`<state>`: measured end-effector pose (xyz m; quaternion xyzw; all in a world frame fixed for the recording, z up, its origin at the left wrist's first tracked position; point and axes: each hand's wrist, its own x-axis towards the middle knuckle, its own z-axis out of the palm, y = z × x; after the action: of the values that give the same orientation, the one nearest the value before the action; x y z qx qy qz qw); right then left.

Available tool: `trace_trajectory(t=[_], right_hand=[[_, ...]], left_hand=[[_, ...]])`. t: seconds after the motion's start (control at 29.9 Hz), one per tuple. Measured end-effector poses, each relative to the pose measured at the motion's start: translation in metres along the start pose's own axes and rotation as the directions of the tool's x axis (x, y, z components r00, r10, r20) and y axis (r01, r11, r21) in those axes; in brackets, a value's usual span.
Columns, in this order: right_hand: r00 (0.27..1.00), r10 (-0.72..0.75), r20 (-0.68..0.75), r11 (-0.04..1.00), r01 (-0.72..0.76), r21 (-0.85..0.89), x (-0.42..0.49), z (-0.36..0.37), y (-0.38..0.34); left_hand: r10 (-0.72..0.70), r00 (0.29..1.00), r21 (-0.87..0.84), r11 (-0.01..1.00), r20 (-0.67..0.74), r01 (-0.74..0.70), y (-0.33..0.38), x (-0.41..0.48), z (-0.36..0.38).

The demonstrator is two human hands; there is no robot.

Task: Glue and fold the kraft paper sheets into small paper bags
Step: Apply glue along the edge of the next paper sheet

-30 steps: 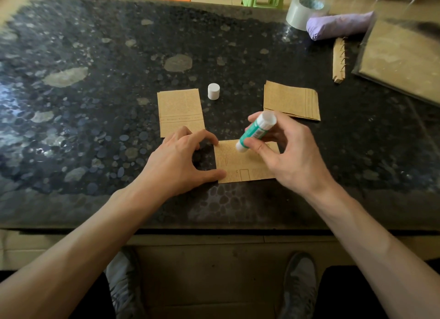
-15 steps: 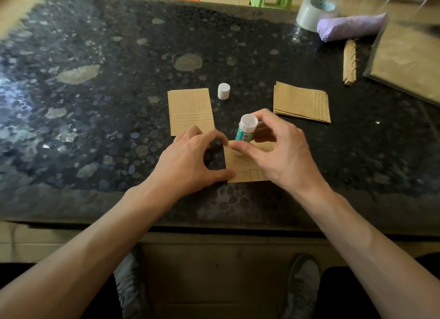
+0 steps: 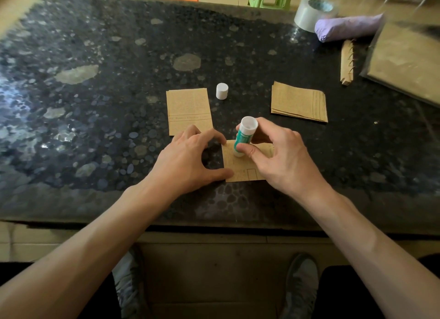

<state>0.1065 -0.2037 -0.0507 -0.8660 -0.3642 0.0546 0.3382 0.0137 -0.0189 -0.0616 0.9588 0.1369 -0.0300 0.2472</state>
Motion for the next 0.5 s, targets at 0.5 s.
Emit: trace_trajectory(t=[0.5], right_hand=[[0.998,-0.032,-0.047,0.995,0.028,-0.091,-0.0089,0.0026,-0.0004]], left_hand=[[-0.003,1.0,-0.002,1.0,0.008,0.003,-0.0018,0.0015,0.0017]])
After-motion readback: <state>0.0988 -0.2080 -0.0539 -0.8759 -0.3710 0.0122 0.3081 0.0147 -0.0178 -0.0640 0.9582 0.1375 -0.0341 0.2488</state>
